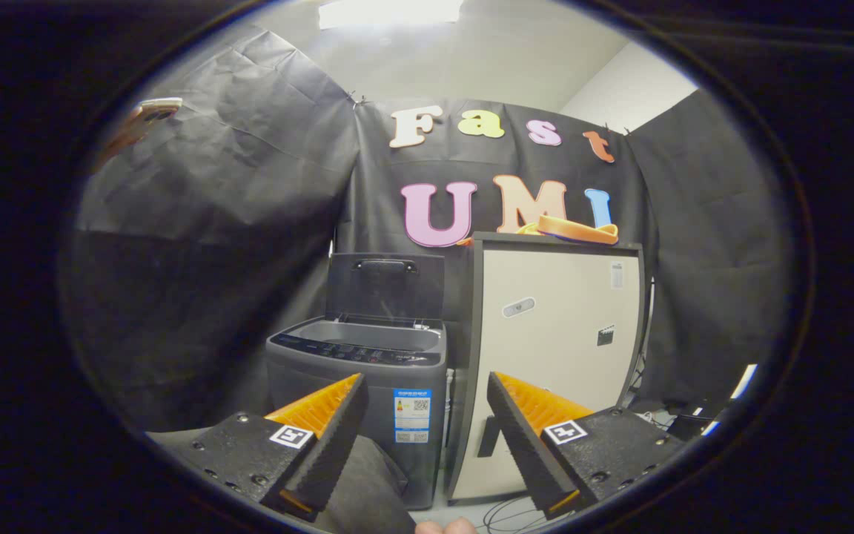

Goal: Put the clothes into the washing machine and then close the washing machine lid.

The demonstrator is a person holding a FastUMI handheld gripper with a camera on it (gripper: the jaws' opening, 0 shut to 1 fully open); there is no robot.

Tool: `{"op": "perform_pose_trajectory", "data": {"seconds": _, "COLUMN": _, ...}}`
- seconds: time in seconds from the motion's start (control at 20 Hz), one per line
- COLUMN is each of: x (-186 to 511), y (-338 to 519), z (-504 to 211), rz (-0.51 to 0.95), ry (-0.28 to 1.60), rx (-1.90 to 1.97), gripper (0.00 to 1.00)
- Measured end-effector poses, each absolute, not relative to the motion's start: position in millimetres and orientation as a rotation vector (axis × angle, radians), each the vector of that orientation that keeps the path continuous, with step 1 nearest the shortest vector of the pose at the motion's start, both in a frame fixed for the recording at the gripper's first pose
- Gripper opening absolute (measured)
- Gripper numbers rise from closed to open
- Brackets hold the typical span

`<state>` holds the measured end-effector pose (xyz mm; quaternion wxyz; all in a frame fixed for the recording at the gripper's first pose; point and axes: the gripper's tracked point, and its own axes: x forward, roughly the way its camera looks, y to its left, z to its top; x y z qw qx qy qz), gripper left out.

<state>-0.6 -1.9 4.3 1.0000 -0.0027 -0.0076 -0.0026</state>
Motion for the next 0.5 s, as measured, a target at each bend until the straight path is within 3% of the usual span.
{"op": "perform_pose_trajectory", "data": {"seconds": 0.5, "x": 4, "y": -13, "z": 14, "rz": -0.021, "ry": -0.033, "rx": -0.028, "gripper": 0.97}}
